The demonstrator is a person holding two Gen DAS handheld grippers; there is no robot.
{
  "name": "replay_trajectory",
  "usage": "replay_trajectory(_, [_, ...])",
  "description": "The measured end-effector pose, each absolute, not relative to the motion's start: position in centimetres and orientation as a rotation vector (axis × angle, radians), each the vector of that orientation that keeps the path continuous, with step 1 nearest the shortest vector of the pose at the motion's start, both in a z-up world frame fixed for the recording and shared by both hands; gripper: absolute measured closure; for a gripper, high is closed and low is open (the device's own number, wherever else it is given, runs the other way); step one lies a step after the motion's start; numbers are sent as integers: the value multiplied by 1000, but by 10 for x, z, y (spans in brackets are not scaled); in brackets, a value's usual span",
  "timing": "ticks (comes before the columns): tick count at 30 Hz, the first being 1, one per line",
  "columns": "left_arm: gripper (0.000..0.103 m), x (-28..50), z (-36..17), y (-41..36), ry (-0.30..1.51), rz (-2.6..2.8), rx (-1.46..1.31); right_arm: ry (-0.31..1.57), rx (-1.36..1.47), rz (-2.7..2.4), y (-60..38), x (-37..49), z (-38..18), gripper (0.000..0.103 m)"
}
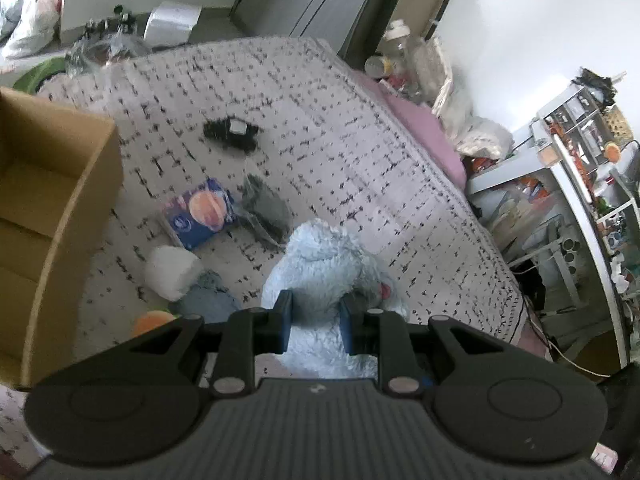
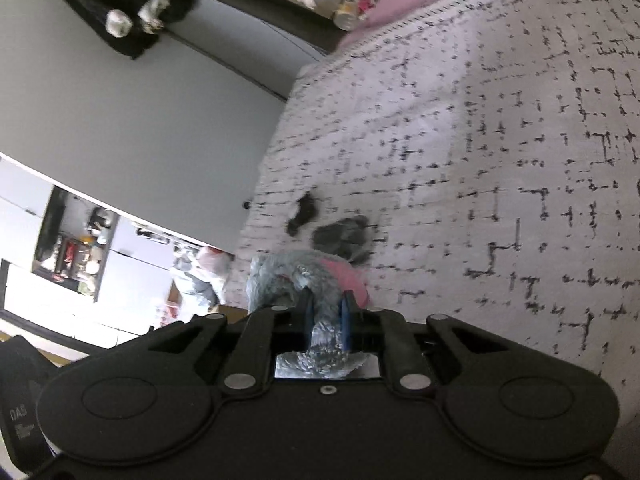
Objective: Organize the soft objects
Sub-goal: 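Carry the light-blue plush toy over the cardboard box with both grippers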
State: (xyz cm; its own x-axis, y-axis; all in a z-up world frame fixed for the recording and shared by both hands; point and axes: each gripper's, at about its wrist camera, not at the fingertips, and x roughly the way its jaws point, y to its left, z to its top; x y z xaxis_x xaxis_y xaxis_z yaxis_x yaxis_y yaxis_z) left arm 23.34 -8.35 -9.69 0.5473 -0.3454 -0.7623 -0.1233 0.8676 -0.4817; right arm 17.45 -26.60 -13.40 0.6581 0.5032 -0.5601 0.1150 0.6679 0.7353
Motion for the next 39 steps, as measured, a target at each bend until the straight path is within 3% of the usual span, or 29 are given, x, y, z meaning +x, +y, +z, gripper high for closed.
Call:
replay_trajectory(19, [80, 180, -46, -22, 895, -148, -582, 747, 720, 320, -202, 139, -77, 90])
replay_trajectory(39, [80, 155, -39, 74, 818, -98, -704, 756, 579, 358, -100, 134, -49, 90])
